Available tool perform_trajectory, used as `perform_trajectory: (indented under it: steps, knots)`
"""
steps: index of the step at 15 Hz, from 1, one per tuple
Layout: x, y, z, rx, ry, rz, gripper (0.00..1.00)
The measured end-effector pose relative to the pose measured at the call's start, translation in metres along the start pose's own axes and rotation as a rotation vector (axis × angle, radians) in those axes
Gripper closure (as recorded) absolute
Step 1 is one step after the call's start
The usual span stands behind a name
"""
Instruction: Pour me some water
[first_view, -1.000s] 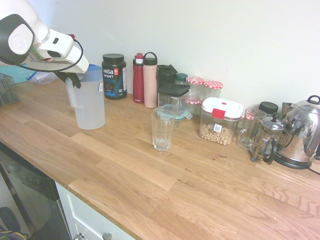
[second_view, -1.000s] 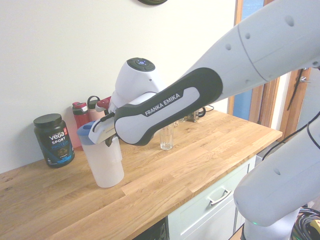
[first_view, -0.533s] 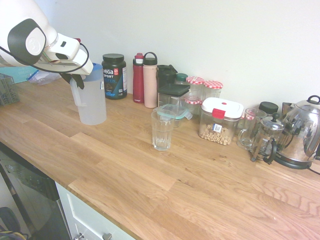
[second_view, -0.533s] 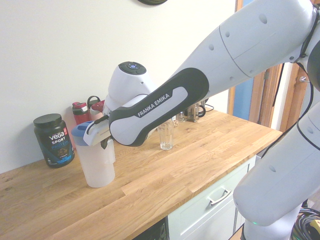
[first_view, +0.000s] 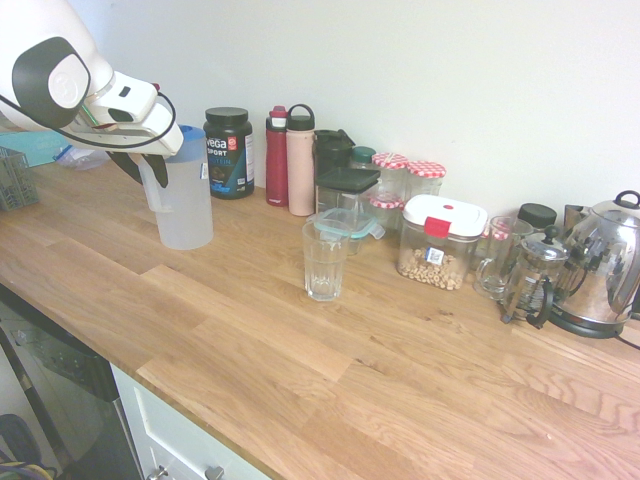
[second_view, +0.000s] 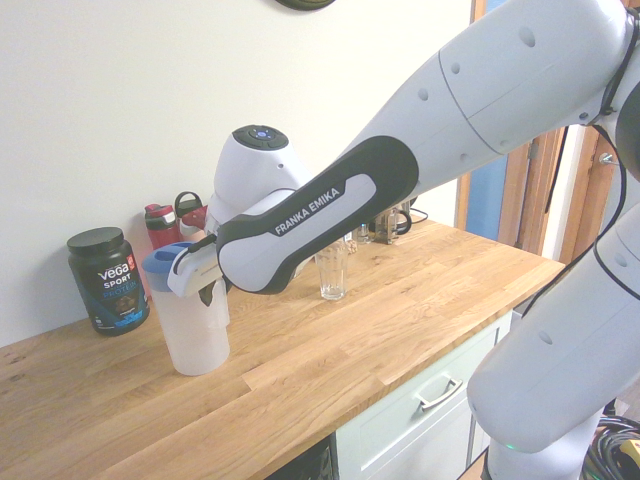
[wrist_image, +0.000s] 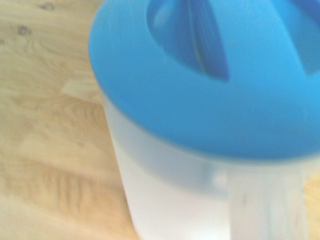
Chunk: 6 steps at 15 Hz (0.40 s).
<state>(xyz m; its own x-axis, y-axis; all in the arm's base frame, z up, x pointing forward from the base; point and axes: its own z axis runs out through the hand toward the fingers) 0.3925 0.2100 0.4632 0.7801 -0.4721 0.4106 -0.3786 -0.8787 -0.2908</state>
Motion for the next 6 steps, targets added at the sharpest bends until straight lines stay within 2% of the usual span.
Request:
perform_trajectory:
  steps: [4,6]
  knots:
    - [-0.013,0.007,-0.023,-0.161,-0.152,-0.046,0.00]
    - [-0.018,0.020,-0.033,-0.209,-0.287,-0.085,0.00]
